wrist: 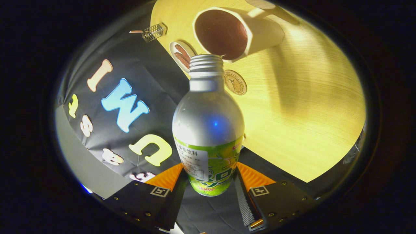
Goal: Take the bottle from table, then pour the juice into the cup, finally place the bottle on the coaster
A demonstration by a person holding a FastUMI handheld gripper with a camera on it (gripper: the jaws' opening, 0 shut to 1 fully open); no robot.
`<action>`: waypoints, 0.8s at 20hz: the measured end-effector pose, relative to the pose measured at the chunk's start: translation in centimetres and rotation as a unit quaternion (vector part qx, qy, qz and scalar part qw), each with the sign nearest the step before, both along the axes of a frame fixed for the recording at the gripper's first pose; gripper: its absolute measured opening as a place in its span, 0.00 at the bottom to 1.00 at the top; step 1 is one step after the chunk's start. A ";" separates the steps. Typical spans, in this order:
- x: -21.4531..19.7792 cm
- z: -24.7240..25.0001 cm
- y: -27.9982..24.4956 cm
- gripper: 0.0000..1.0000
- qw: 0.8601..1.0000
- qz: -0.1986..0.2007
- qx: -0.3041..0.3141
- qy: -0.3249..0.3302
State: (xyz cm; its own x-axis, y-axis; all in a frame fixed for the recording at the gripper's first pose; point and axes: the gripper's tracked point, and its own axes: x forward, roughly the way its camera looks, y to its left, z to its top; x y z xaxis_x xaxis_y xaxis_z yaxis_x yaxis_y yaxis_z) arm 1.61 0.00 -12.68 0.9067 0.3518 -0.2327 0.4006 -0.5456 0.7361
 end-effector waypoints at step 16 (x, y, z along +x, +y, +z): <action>-1.0 -7.1 0.1 0.75 0.973 0.054 -0.216 0.059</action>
